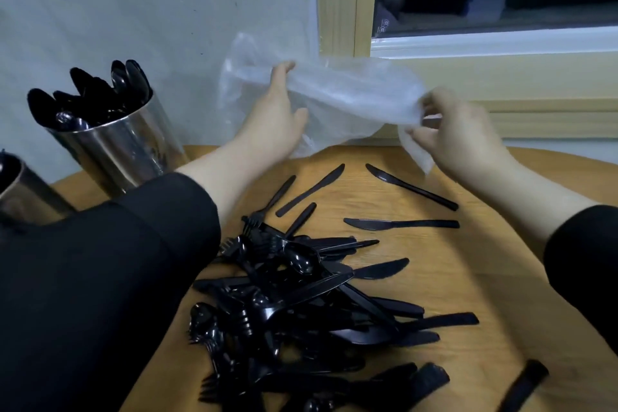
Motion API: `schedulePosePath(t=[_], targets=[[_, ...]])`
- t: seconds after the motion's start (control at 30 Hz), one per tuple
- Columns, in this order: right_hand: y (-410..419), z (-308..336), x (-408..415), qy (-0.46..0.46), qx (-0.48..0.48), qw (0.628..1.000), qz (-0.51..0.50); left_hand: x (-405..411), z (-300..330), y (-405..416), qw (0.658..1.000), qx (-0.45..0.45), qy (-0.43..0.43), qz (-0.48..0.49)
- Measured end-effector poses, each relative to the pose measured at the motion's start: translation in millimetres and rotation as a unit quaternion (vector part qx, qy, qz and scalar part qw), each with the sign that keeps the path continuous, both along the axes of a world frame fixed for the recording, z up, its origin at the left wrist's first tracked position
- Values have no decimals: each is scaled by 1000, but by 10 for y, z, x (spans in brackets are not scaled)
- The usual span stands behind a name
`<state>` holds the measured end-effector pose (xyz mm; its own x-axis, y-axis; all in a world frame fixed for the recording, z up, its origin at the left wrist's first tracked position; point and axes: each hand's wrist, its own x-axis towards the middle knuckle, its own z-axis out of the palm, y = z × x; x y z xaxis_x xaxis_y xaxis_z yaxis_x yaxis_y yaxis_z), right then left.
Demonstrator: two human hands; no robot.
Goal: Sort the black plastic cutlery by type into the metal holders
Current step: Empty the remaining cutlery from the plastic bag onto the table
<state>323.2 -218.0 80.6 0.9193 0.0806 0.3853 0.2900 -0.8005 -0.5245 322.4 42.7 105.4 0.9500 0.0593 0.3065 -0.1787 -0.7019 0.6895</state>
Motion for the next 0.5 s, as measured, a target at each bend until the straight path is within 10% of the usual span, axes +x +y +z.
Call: schedulePosePath(t=[0.1,0.3,0.5], targets=[[23,-259,-200,78,-89,993,19,-298,-227,115,989,107,-97,-27],[27,-794,-467,49,-137,989,-6,-255,-670,239,941,229,244,-55],[-11,-759,-494,173,-147,971,75,-474,-619,-22,870,318,310,-214]])
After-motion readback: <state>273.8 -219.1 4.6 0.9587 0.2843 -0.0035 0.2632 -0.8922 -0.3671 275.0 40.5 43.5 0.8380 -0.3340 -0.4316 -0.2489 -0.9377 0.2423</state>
